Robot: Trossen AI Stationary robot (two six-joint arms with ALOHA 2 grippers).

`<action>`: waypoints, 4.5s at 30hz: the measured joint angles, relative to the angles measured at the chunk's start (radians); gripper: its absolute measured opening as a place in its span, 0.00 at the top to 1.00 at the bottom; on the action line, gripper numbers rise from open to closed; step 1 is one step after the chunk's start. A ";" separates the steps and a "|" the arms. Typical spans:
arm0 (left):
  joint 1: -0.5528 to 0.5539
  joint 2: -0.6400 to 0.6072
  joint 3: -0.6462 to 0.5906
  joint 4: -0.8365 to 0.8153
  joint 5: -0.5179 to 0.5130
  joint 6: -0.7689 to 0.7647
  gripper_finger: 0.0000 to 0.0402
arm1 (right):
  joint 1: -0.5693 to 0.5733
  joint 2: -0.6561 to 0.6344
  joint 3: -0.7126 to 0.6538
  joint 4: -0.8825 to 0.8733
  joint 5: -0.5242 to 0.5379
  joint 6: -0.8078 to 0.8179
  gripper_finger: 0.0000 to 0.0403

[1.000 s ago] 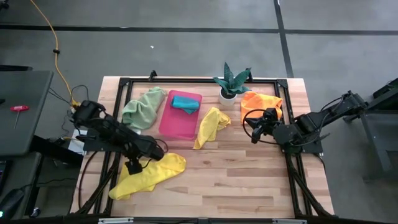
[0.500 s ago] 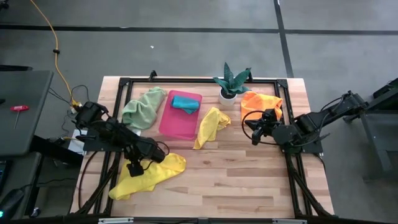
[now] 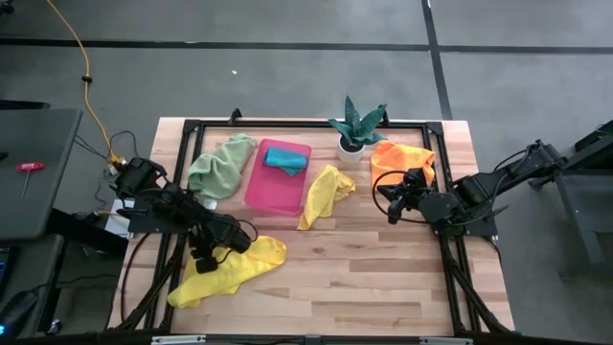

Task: Fold microfiber towels
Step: Fold the bottom yellow microfiber cloth

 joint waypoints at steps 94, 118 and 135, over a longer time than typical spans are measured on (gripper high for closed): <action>0.008 -0.373 0.494 0.177 -0.676 -0.043 1.00 | -0.130 1.166 0.492 0.337 -0.985 -1.115 0.56; 0.107 -0.429 0.642 0.137 -0.661 -0.012 1.00 | -0.163 0.874 0.509 -0.027 -0.964 -0.892 1.00; 0.239 -0.431 0.833 0.173 -0.495 0.042 1.00 | -0.102 0.114 0.510 -0.201 -0.600 -0.446 1.00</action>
